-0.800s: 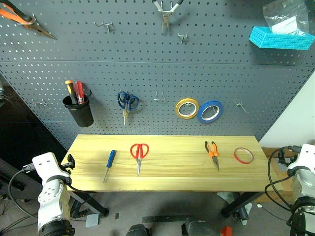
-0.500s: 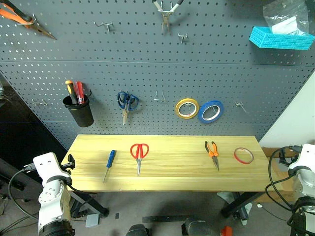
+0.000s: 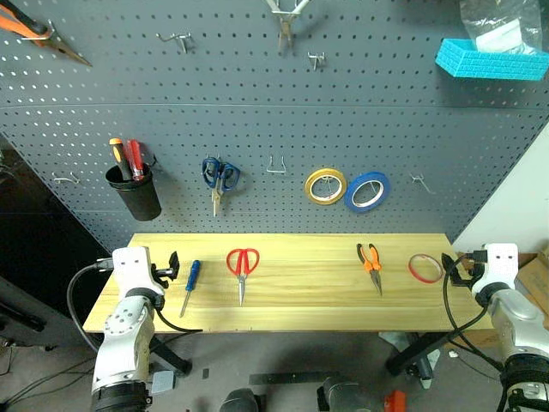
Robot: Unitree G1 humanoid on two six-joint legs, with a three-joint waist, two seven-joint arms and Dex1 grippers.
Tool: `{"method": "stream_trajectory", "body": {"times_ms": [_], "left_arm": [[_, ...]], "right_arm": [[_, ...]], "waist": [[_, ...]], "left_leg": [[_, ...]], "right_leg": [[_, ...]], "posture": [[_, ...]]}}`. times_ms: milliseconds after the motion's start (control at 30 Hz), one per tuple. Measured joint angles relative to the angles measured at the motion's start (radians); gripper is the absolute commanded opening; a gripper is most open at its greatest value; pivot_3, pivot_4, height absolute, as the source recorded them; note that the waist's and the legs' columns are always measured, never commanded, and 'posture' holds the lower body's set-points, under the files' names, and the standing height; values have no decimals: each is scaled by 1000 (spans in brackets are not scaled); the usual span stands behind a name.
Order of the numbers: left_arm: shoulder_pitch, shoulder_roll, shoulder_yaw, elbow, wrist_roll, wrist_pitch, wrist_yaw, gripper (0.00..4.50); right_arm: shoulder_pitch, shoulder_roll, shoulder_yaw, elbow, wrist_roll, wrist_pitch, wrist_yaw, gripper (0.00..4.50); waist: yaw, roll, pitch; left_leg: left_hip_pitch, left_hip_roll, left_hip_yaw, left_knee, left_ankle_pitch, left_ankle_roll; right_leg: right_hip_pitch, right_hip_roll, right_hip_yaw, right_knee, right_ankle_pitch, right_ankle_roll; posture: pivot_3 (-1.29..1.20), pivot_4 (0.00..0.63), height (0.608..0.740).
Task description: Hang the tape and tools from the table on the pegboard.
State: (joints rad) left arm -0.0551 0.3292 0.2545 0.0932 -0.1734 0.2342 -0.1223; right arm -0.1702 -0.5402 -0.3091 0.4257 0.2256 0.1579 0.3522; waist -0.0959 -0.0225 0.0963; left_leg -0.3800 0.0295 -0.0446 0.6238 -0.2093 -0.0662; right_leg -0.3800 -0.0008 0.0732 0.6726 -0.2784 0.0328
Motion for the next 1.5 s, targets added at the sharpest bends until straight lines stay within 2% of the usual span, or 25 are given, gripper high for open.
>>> {"method": "stream_trajectory", "body": {"times_ms": [200,367,533,600,867,1033,1300,1333,1500], "left_arm": [[-63,22,-211,-110,-1,52,-213,3938],[-144,63,-337,-227,-104,184,-453,3938],[-234,110,-428,-288,-135,238,-614,3938],[-264,126,-448,-287,-135,255,-650,3938],[-327,131,-477,-288,-136,267,-717,3938],[-326,147,-484,-294,-136,283,-727,3975],[-312,205,-513,-384,-181,327,-836,3975],[-312,213,-516,-384,-180,324,-849,3975],[-329,225,-545,-385,-142,241,-881,3975]], "right_arm": [[-43,-17,78,-63,-16,166,47,4500],[-146,-48,135,-8,-33,256,104,4500],[-294,-47,178,154,-68,254,137,4500],[-368,-49,196,286,-99,227,146,4500],[-574,-45,260,696,-200,121,158,4500],[-614,-45,272,803,-238,102,166,2906],[-637,-42,313,828,-289,101,210,232],[-637,-40,324,827,-300,90,209,33],[-619,-36,364,810,-348,29,187,33]], "waist": [[-10,-2,53],[-22,0,95],[-37,-1,128],[-40,-2,144],[-37,-6,177],[-33,-8,188],[-24,-9,189],[-23,-9,189],[-18,-11,189]], "left_leg": [[-5,0,1,1,0,0],[-14,0,1,1,-1,2],[-16,0,0,1,-2,3],[-17,0,0,2,-2,3],[-21,-1,0,2,-2,4],[-22,-1,0,1,-2,3],[-21,-1,0,2,-2,3],[-21,-1,0,2,-2,3],[-21,-1,0,4,-2,3]], "right_leg": [[-3,0,1,0,0,0],[-11,0,1,0,4,8],[-12,0,1,0,3,9],[-12,0,1,0,3,9],[-16,-1,1,-1,3,10],[-17,-1,1,0,2,10],[-18,-1,1,0,2,10],[-18,-1,1,0,2,10],[-17,-1,1,0,3,11]], "posture": [[-160,194,740],[-159,233,740],[-143,259,740],[-132,268,740],[-85,285,740],[-75,284,740],[-70,278,740],[-74,277,740],[-90,270,740]]}}
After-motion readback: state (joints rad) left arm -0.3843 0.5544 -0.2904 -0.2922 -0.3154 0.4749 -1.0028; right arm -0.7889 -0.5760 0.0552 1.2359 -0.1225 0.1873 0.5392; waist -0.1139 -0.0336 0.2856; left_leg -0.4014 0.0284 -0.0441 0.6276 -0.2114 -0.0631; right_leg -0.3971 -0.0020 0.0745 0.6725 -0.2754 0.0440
